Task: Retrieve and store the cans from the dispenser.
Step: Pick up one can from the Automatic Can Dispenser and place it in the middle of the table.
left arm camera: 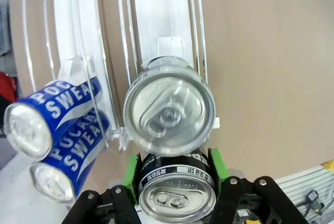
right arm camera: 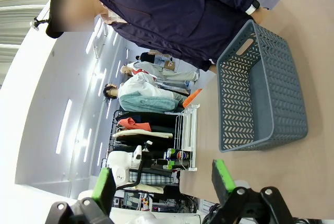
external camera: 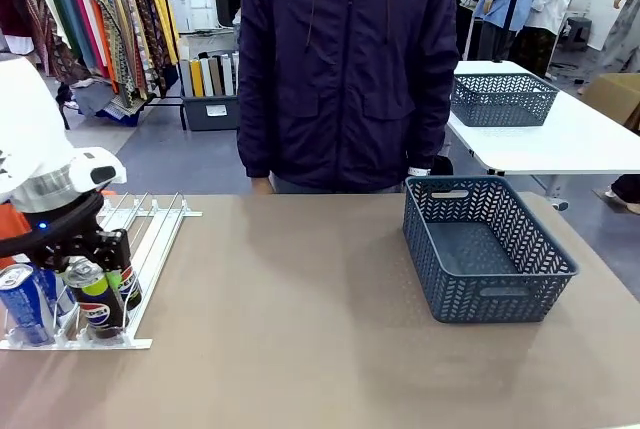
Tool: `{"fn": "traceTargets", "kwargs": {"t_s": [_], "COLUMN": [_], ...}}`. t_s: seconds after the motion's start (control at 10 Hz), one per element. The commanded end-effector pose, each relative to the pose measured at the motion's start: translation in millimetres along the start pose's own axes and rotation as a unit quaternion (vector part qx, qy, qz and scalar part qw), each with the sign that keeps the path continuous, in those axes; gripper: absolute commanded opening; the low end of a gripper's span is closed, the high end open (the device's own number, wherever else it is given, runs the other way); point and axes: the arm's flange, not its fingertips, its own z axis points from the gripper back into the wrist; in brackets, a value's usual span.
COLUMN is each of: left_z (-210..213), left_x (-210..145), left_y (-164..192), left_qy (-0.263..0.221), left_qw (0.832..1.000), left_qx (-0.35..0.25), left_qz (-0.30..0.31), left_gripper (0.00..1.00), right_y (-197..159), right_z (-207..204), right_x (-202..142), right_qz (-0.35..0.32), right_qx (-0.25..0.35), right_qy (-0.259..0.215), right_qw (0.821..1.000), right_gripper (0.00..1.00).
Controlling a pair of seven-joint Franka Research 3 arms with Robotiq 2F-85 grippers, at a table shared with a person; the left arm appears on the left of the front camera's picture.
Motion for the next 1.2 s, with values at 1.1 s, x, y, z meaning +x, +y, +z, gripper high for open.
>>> {"fn": "traceTargets", "kwargs": {"t_s": [1.1], "left_z": [200.4], "left_x": [-72.6], "left_y": [36.2], "left_qy": [-0.075], "left_qw": [0.997], "left_qx": [0.003], "left_qz": [0.024], "left_gripper": [0.0], "right_y": [2.6], "right_z": [-1.3], "right_x": [2.7], "right_qz": [0.011], "right_qx": [0.013], "right_qy": [-0.008], "right_qw": [1.0], "right_gripper": [1.0]}}
